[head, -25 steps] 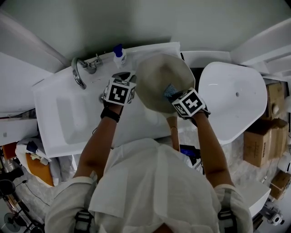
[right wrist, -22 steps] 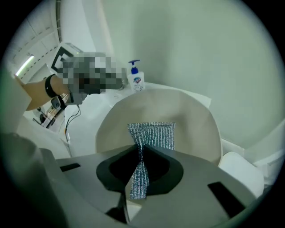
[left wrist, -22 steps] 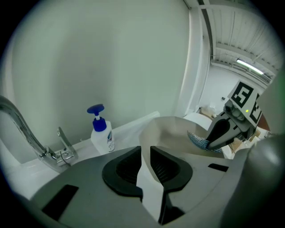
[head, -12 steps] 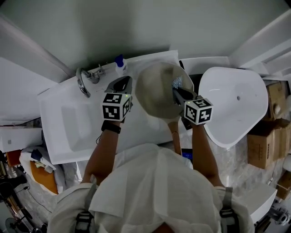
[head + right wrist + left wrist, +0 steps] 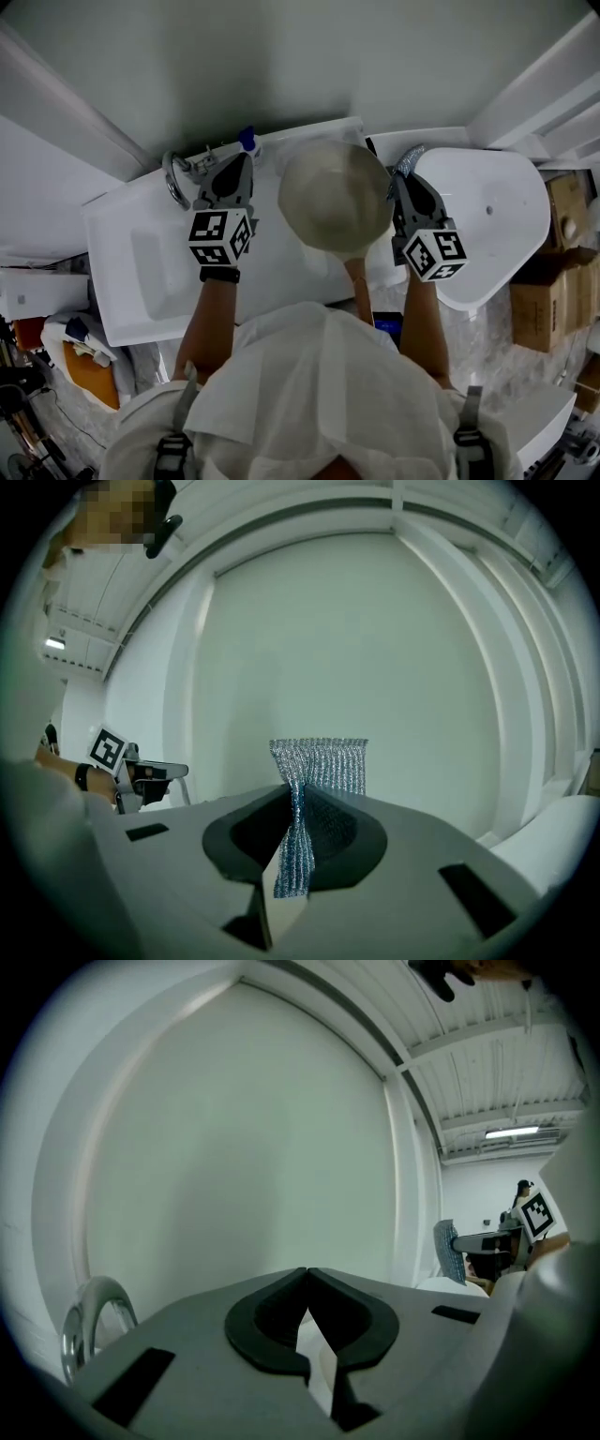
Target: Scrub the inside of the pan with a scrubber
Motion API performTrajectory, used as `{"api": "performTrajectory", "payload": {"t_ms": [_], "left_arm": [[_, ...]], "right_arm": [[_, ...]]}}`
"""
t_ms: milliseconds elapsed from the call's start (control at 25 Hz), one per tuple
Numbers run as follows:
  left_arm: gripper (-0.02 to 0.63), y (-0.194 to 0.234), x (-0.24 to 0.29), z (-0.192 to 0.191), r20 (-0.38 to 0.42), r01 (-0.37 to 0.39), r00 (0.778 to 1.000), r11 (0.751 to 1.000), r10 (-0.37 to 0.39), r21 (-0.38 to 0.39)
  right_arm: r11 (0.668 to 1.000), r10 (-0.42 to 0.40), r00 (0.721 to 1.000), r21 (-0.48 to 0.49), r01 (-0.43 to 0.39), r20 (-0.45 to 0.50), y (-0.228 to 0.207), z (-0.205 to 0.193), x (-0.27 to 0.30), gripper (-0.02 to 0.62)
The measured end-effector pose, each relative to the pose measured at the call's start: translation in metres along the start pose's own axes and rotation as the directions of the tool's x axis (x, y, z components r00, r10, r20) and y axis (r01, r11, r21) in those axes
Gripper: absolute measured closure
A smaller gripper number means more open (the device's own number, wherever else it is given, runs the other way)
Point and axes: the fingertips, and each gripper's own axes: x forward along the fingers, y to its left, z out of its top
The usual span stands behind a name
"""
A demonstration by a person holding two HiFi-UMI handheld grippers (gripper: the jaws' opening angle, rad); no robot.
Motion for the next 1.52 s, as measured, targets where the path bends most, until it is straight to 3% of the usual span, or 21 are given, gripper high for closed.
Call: {"api": "performTrajectory", "payload": {"t_ms": [240,440,1520], "left_arm": [[0.589,0.000,-0.009,0.033,0.128,0.002,0.992,0.998,-0.010,0.063],[0.589,-0.003,-0.015,0.048,0.174,0.008,0.984,0.996,-0.024,0.089],[0.589,-0.002,-0.020,0.048,0.180,0.012,0.983,0.995,-0.029,0.094]], "right_arm": [[0.995,-0.069,0.993,-0.065,0.075,0.091,-0.011,0.028,-0.009,0.558],[0.984,-0.091,0.987,-0.142,0.110,0.134,-0.011,0.051,-0.015,0.558],[0.978,-0.110,0.987,-0.163,0.129,0.120,-0.019,0.055,-0.022,0.558]]}}
